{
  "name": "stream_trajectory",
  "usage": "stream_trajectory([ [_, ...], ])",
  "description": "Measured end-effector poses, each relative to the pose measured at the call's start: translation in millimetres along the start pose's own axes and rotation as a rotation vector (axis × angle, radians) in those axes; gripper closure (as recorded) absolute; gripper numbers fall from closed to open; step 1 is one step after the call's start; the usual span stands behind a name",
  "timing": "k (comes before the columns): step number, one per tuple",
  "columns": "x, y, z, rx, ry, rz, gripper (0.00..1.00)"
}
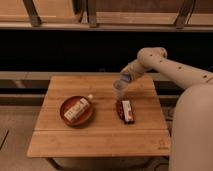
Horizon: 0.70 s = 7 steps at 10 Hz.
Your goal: Place the white sponge in the ceramic cup
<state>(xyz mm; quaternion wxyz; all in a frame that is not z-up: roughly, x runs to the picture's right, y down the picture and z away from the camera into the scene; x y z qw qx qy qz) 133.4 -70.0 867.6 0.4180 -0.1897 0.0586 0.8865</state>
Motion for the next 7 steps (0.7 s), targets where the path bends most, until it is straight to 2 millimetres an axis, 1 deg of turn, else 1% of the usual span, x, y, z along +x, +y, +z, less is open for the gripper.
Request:
stream_trajectory([
  [2, 5.8, 4.3, 5.5, -0.001, 0.023, -0.014, 1.0],
  [7, 6.0, 4.1, 5.2, 0.0, 0.023, -0.018, 1.0],
])
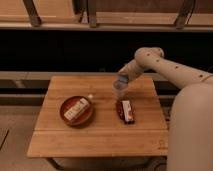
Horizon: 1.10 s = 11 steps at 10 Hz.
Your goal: Place the white sponge in the ceramic cup
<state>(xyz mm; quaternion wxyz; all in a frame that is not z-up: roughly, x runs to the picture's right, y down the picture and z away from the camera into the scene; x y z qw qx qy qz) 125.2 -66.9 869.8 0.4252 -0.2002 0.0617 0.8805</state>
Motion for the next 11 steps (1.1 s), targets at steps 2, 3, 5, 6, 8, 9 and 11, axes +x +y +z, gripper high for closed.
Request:
stream_trajectory([
  [2, 5, -9, 6, 0.027, 0.005, -0.025, 1.0],
  [3, 8, -10, 10, 0.033, 0.009, -0.031, 1.0],
  [5, 12, -11, 17, 0.045, 0.018, -0.044, 1.0],
  [6, 13, -11, 18, 0.046, 0.019, -0.048, 1.0],
  [8, 14, -8, 21, 0.047, 0.019, -0.061, 1.0],
  [9, 14, -6, 22, 0.047, 0.019, -0.066, 1.0],
  [11, 18, -4, 26, 0.04, 0.027, -0.076, 1.0],
])
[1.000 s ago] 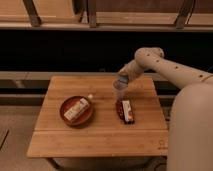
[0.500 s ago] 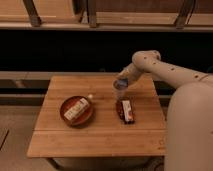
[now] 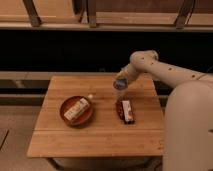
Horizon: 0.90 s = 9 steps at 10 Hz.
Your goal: Place the white sponge in the ceramic cup
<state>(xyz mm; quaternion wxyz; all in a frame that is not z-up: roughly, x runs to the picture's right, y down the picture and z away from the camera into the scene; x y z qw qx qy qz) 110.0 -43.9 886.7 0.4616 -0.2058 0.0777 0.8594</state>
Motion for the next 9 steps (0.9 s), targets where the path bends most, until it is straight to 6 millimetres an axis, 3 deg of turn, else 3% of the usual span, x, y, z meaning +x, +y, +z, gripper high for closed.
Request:
stream_trajectory([
  [3, 5, 4, 6, -0.013, 0.011, -0.013, 1.0],
  [7, -9, 13, -15, -0.039, -0.045, -0.038, 1.0],
  [9, -4, 12, -14, -0.036, -0.04, -0.044, 0.99],
])
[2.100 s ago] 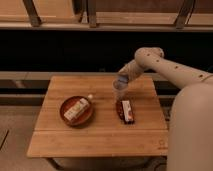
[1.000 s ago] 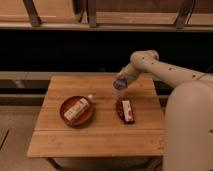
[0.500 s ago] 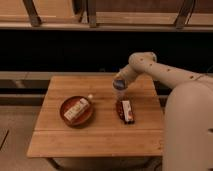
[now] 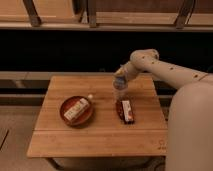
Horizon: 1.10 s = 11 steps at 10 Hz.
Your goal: Place the white sponge in the ceramic cup
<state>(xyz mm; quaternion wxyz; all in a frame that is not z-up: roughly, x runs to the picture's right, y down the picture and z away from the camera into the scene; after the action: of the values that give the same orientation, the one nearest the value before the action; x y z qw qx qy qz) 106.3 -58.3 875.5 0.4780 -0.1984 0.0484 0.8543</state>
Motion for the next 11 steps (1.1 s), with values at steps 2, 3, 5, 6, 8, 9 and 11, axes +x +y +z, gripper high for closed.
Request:
stream_trajectory([
  [2, 9, -4, 5, 0.012, 0.022, 0.0, 0.82],
  [3, 10, -4, 6, 0.015, 0.026, 0.001, 0.74],
  [5, 7, -5, 5, 0.022, 0.021, 0.007, 0.52],
  [6, 5, -4, 3, 0.021, 0.015, 0.005, 0.43],
  [8, -1, -1, -1, 0.019, -0.005, 0.002, 0.38],
  [9, 0, -1, -1, 0.02, -0.004, 0.002, 0.38],
  [11, 0, -1, -1, 0.02, -0.004, 0.002, 0.38],
])
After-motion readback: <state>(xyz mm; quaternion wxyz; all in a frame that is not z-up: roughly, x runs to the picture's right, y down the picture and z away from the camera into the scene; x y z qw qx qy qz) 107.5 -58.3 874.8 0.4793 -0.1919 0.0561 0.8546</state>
